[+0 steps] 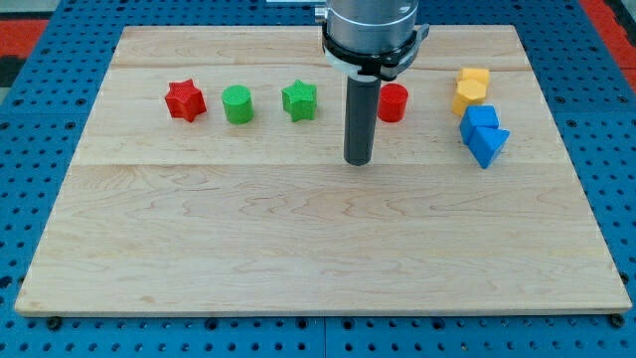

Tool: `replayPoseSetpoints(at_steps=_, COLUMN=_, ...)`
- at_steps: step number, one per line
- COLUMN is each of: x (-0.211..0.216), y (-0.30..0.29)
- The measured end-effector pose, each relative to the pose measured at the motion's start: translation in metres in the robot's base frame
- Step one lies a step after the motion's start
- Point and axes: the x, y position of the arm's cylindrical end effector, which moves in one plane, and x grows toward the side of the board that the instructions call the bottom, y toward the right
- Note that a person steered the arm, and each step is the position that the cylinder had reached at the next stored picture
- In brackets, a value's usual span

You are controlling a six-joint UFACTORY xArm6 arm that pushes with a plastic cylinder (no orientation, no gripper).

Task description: Place the red circle towards the top left of the board

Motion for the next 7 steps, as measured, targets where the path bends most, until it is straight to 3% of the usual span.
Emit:
replayPoseSetpoints(at_steps=3, x=0.017, y=0.017)
replayPoseSetpoints(at_steps=6, x=-0.025, y=0.057)
replayPoseSetpoints(at_steps=7, x=-0.061, y=0.057)
